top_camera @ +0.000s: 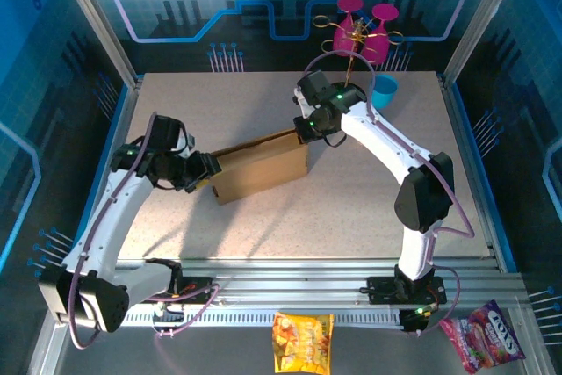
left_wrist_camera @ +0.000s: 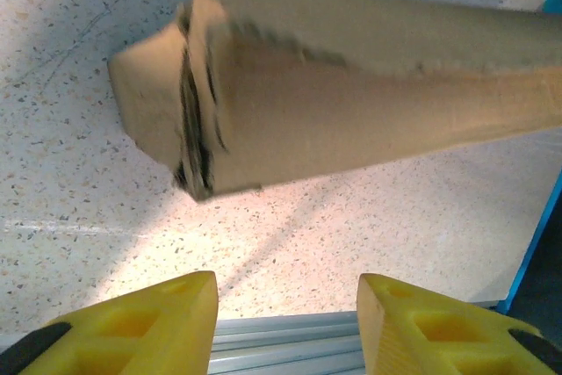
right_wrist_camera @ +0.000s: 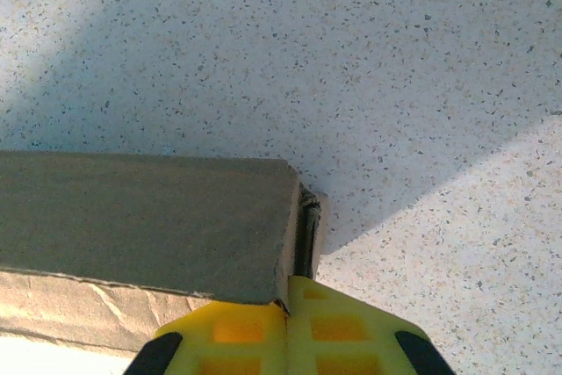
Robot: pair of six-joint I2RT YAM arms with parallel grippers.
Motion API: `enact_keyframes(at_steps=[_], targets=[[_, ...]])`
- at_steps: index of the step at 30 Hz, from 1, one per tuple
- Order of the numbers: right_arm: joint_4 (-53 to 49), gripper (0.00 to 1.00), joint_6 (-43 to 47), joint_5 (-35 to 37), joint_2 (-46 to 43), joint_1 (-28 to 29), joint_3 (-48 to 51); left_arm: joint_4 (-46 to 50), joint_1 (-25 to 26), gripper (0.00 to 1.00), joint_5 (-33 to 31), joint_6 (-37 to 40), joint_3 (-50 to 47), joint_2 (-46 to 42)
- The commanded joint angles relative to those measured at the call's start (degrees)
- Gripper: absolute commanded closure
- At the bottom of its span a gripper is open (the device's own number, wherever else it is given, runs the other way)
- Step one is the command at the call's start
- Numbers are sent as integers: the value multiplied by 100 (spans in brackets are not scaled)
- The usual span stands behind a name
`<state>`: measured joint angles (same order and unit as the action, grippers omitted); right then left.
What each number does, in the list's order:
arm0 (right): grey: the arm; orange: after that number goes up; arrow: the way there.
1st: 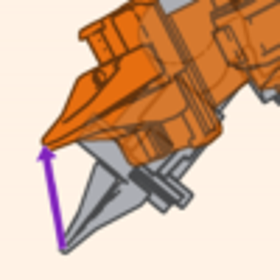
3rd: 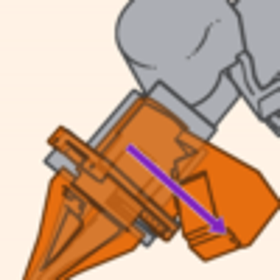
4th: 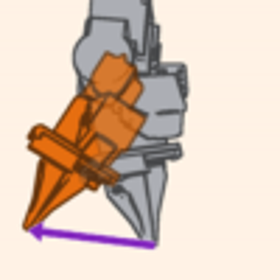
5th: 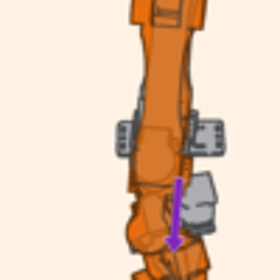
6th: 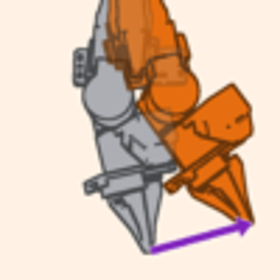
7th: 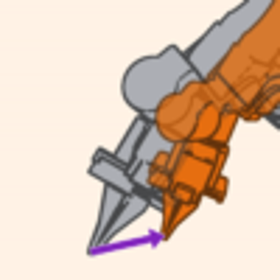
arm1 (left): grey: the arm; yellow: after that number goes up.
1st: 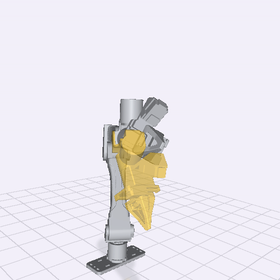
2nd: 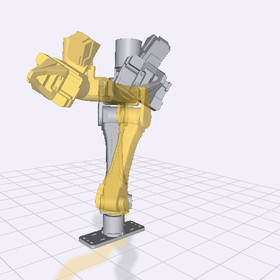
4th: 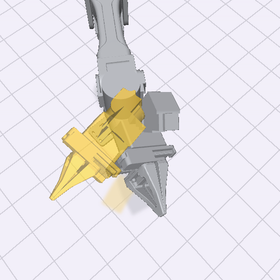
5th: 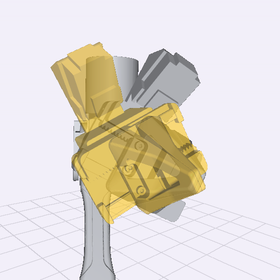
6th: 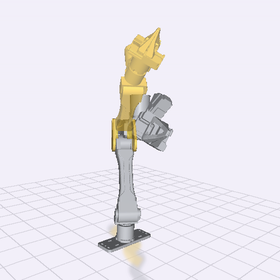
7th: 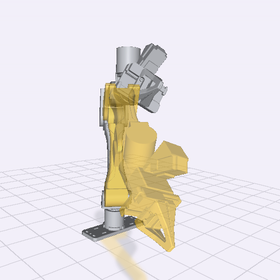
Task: Fold the paper box
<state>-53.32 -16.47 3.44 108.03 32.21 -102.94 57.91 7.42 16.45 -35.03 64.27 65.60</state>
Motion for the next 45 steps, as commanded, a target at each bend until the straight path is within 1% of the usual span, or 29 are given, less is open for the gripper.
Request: enact_keyframes(at_steps=[1,3,8,10,13,16,22,27,34,37,41,45], targets=[[-311,100,-41,-104,170,32,-78,300,102,57,-513,-232,223,150],[-310,100,-30,-104,179,31,-61,326,102,59,-709,-98,288,161],[-293,100,-23,-124,177,37,-47,555,126,62,-1445,416,674,434],[-293,100,-23,-116,177,33,-52,477,136,64,-1635,604,694,478],[-319,100,-23,-122,184,33,-86,288,144,69,-1566,748,610,552],[-333,100,-23,-117,185,31,-104,150,214,70,-1542,800,555,625],[-345,100,-23,-126,192,31,-130,-130,275,75,-1696,1008,651,799],[-354,100,-23,-129,192,31,-148,-140,369,78,-1960,1239,711,1021],[-352,100,-19,-142,201,31,-148,-175,557,85,-2419,1463,816,1138],[-354,100,-14,-155,217,31,-163,-152,633,85,-2576,1522,906,1194],[-363,100,-1,-153,228,23,-174,-71,691,81,-2787,1576,1016,1268],[-363,100,-5,-170,236,11,-183,-4,699,81,-2894,1650,1080,1346]])
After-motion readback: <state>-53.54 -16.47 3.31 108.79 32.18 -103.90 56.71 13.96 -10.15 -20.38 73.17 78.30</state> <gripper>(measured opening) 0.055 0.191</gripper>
